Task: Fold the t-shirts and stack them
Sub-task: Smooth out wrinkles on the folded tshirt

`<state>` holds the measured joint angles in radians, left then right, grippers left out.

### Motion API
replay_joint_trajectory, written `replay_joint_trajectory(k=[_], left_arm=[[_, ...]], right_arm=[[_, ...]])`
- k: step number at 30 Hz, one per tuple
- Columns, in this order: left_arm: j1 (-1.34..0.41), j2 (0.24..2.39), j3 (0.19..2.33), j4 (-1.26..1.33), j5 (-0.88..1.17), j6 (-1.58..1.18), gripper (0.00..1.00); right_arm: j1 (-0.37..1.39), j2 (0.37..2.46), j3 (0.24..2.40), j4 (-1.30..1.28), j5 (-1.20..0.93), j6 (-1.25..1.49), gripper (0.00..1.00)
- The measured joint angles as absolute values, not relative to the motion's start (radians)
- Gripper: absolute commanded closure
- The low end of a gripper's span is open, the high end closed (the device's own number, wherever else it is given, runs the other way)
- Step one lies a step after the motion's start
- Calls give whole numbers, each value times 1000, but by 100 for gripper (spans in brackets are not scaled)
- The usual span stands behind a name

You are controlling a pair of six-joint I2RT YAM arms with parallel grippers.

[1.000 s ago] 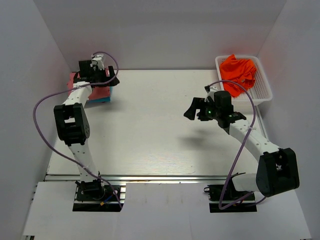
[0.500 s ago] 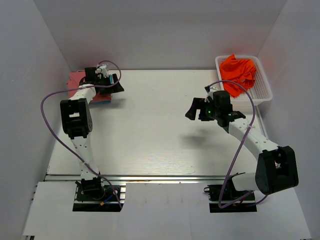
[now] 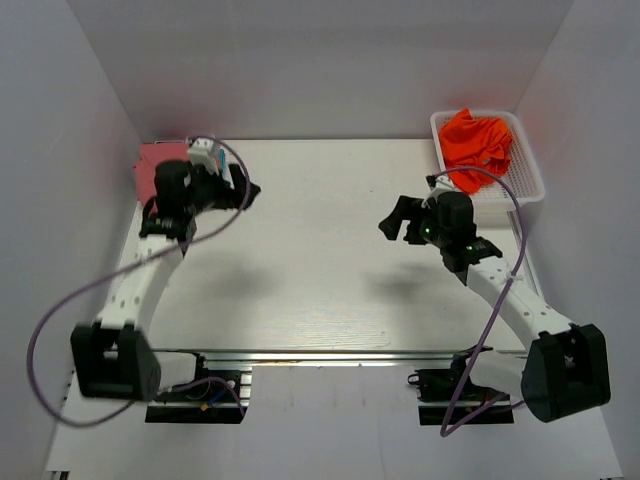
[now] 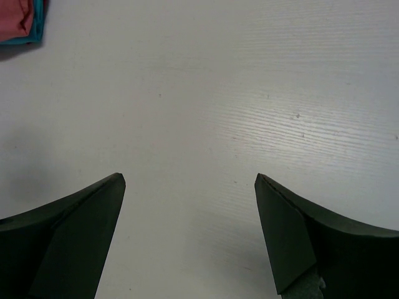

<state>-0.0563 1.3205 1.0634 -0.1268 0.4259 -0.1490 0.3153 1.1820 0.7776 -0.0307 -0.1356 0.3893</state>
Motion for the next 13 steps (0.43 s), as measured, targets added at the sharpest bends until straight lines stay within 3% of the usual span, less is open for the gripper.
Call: replay_joint_trajectory(k=[4, 13], left_arm=[[-145, 1069, 847, -71, 402, -203, 0], [-168, 1043, 722, -125, 302, -217, 0]], right_arm=[[315, 1115, 687, 12, -98, 424, 10], [315, 995, 552, 85, -60, 465, 10]])
